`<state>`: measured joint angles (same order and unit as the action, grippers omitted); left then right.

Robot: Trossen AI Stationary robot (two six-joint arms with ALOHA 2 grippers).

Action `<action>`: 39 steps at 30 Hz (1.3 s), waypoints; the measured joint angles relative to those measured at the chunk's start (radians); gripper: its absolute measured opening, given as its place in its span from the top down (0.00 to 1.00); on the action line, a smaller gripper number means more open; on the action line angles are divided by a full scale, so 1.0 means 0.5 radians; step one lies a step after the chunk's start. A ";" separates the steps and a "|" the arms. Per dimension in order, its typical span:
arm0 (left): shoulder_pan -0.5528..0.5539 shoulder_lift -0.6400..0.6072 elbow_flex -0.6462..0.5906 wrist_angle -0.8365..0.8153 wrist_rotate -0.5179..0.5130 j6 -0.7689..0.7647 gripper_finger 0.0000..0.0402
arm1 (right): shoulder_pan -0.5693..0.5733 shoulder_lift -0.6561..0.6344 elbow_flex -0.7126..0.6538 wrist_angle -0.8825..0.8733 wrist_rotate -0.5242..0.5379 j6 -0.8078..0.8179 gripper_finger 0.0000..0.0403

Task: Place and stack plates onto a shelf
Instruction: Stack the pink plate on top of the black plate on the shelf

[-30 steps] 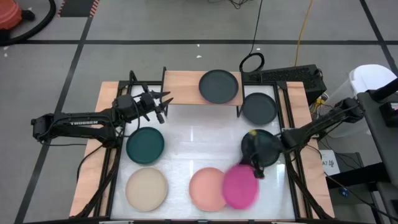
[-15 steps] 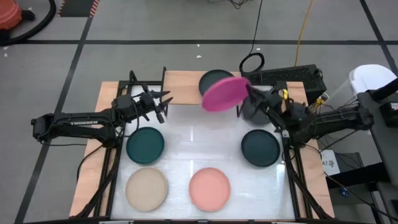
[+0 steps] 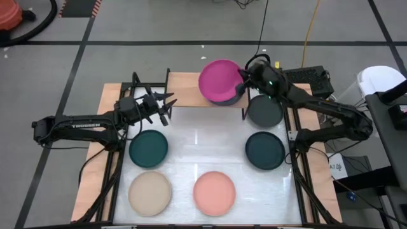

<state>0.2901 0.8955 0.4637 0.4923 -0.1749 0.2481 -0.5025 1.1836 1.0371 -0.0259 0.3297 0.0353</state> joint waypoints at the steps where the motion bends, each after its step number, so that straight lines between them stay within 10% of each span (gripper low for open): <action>1: 0.000 0.000 0.000 -0.001 0.000 -0.002 0.65 | -0.034 0.035 0.031 -0.079 -0.041 0.019 1.00; 26: -0.001 0.000 0.000 -0.050 0.001 -0.076 0.65 | -0.241 0.193 -0.046 -0.457 -0.200 0.113 0.98; 39: -0.001 0.000 0.000 -0.050 0.000 -0.089 0.65 | -0.239 0.194 -0.053 -0.514 -0.031 -0.181 0.74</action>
<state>0.2897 0.8955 0.4637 0.4675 -0.1749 0.2034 -0.6222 1.2808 1.0107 -0.2831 0.3141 -0.0553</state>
